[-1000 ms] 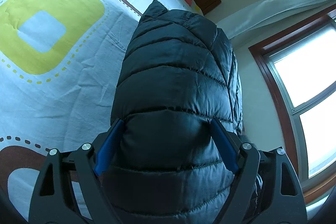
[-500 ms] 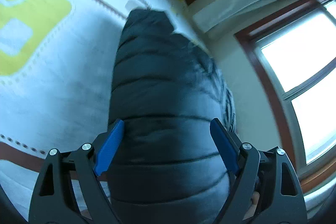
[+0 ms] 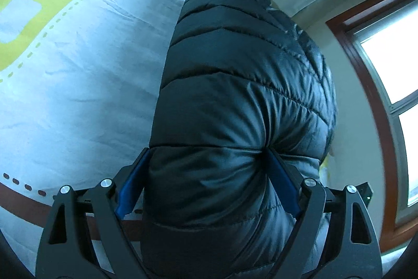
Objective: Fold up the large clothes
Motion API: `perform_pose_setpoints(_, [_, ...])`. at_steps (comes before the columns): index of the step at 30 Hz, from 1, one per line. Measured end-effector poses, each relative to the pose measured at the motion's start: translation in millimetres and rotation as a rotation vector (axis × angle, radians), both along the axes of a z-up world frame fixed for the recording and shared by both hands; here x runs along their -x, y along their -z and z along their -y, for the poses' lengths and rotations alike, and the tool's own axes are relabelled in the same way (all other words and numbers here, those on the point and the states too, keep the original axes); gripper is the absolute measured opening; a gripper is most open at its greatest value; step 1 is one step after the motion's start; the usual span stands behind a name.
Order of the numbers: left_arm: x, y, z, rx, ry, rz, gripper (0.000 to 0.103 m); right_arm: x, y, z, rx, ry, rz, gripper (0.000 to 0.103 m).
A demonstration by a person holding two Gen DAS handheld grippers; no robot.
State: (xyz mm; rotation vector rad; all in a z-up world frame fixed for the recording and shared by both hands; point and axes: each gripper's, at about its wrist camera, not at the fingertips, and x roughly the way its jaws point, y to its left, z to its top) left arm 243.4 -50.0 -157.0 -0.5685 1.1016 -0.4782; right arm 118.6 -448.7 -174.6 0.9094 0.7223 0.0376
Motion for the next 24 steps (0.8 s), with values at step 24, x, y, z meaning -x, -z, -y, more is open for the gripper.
perform_pose_setpoints(24, [56,-17,-3,-0.131,0.013,0.104,0.077,64,8,-41,0.093,-0.058,-0.089,0.031])
